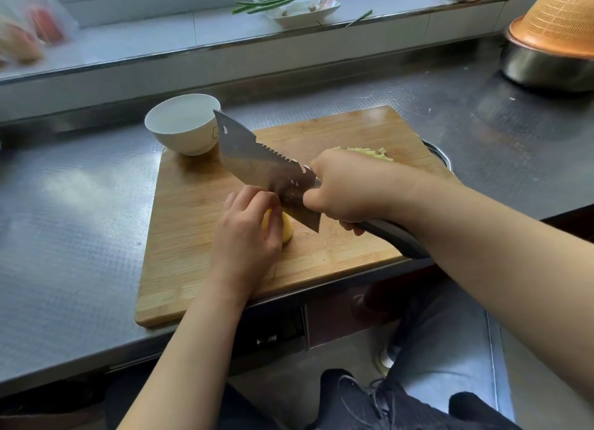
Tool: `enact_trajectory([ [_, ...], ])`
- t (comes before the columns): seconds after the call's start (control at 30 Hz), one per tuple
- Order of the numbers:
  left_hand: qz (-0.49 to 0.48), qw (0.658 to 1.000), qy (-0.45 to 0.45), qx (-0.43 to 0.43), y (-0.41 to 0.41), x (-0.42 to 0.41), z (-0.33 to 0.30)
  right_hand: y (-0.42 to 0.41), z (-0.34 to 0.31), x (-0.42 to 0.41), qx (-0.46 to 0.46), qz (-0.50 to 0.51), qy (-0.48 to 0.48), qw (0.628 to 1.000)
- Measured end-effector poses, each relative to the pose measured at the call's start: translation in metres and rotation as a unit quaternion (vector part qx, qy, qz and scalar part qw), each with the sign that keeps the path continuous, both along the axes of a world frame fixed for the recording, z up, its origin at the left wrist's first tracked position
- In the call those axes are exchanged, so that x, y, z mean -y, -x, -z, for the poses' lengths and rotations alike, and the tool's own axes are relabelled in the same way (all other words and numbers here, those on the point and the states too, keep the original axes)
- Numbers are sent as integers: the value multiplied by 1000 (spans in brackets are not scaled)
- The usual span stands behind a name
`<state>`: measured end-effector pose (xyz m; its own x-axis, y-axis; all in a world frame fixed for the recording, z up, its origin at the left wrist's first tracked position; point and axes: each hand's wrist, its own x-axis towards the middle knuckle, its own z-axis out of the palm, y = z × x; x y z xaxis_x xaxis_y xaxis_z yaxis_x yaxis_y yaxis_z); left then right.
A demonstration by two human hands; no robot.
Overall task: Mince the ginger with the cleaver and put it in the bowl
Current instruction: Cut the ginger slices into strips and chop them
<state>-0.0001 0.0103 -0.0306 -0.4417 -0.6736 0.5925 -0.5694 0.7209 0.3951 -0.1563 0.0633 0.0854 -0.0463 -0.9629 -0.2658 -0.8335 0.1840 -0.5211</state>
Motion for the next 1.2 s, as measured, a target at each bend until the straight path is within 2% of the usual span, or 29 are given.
enact_trajectory([
  [0.4, -4, 1000, 6, -7, 0, 0, 3, -4, 7, 9, 9, 0, -34, 999],
  [0.63, -3, 1000, 9, -22, -2, 0, 6, -16, 27, 9, -37, 3, -40, 999],
  [0.83, -9, 999, 37, 9, -3, -4, 4, 3, 33, 9, 45, 37, -41, 997],
  [1.2, -13, 1000, 17, 7, -2, -4, 3, 1, -1, -3, 40, 16, 16, 999],
])
